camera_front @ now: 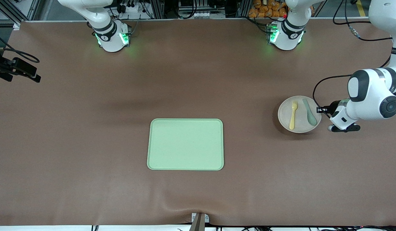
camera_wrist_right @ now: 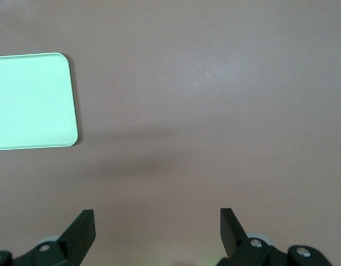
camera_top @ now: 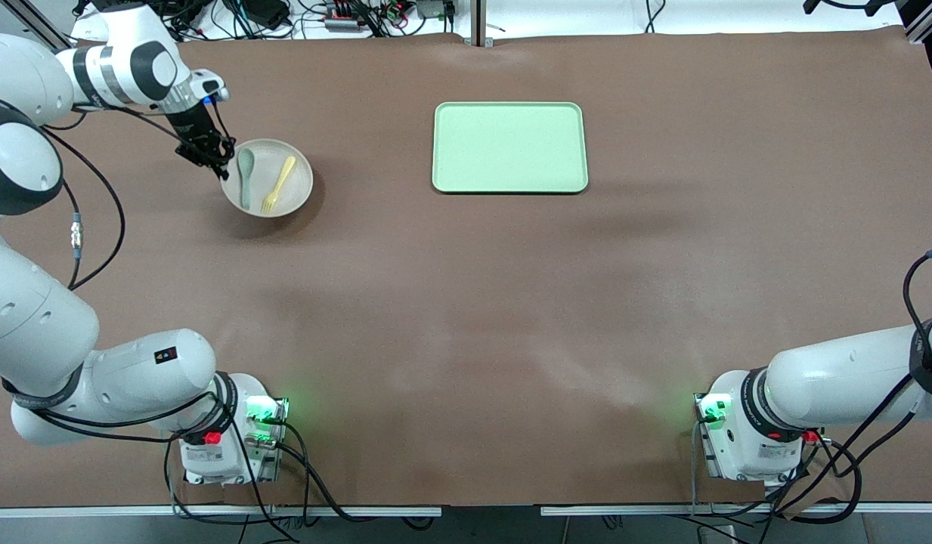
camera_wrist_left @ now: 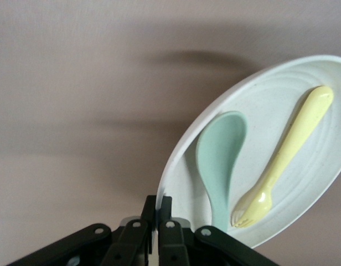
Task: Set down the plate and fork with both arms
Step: 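Carry the plate with the left gripper toward the green tray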
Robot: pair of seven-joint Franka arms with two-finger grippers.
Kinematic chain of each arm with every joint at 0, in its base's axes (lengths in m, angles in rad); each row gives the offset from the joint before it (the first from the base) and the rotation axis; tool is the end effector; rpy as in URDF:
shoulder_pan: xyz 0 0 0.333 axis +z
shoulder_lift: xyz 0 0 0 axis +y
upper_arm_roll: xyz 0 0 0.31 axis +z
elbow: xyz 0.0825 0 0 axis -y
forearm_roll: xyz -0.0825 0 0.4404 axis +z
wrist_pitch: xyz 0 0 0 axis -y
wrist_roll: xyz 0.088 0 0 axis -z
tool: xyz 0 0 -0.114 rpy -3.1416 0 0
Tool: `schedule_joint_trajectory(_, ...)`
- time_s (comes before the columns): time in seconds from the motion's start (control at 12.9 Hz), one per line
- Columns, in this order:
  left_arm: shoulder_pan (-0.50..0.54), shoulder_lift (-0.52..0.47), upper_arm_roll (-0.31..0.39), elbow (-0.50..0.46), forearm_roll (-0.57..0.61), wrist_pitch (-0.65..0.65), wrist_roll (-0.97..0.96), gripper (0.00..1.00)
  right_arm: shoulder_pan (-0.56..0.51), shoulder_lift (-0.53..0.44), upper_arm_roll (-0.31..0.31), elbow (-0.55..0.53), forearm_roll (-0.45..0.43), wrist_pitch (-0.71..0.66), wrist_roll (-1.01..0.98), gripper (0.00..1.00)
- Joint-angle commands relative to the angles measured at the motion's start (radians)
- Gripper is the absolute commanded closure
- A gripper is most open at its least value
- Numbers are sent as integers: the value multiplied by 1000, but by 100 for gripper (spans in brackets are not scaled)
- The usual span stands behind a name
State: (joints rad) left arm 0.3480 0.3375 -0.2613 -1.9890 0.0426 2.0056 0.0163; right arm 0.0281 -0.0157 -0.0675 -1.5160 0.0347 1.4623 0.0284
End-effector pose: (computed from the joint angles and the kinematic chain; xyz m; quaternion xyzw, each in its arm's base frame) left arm 0.6039 0.0548 0.2269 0.9875 0.0233 -0.1521 0.0336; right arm 0.5944 -0.0195 0.6404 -0.9991 0.0323 0.0189 0.0179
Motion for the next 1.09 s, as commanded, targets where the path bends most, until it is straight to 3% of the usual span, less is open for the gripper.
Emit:
schedule_joint_trajectory(0.0,-3,30,-51,88,-32,-45,4,100,-19,-6,11,-9,14,-2,-12,0)
schedule_joint_trajectory(0.16,-13,75,-107,174,-90,-100,-24,100,-19,-6,11,-9,14,-2,-12,0)
schedule_joint_trajectory(0.54,-176,224,-110,461,-180,-264,-202,100,-20,-6,11,-9,14,-2,-12,0)
schedule_joint_trajectory(1.01,-380,386,-108,653,-247,-230,-401,100,-20,-6,9,-9,14,-2,-12,0)
